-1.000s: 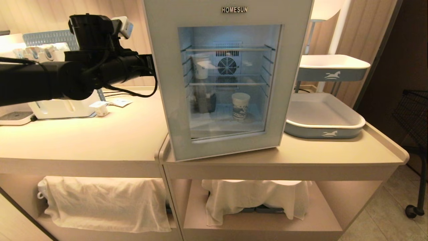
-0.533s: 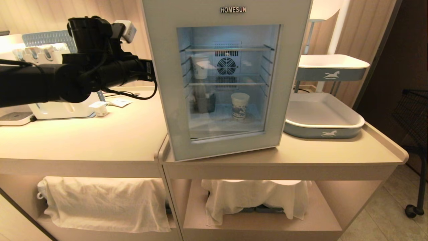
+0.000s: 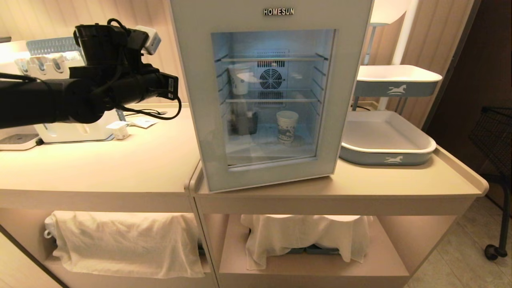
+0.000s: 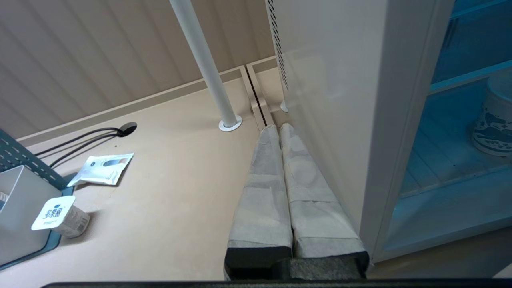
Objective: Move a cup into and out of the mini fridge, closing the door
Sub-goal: Open the freezer door
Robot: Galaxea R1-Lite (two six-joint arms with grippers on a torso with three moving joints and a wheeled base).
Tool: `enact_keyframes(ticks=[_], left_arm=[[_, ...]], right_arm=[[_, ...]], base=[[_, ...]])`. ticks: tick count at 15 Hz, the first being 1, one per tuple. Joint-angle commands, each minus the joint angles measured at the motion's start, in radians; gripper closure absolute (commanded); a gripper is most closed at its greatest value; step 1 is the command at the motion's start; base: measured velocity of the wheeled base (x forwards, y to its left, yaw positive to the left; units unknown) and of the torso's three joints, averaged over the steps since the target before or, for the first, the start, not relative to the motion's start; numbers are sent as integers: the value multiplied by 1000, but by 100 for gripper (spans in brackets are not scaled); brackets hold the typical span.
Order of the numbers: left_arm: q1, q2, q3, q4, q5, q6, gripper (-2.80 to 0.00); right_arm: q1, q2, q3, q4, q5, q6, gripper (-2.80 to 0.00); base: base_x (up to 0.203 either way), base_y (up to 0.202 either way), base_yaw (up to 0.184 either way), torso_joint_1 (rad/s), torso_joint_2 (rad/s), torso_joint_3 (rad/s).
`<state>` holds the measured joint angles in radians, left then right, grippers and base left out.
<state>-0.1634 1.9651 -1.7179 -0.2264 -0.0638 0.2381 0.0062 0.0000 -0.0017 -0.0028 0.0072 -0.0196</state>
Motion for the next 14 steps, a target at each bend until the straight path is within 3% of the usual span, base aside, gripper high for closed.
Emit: enact_keyframes(ticks=[1,9,11,14], left_arm=[[7,6,-2,-4,1,1,0],[-22,89,-67,-45,8,-31,0],[-47,111,-91,-53,70,-57,0],[-66,116,-97,-54,79,-75,0]], right_arm=[[1,0,1,0,0,0,0],[0,0,0,0,0,0,0],[0,0,0,0,0,0,0],[0,0,0,0,0,0,0]], base=[[0,0,0,0,0,0],[0,0,0,0,0,0],[0,0,0,0,0,0],[0,0,0,0,0,0]])
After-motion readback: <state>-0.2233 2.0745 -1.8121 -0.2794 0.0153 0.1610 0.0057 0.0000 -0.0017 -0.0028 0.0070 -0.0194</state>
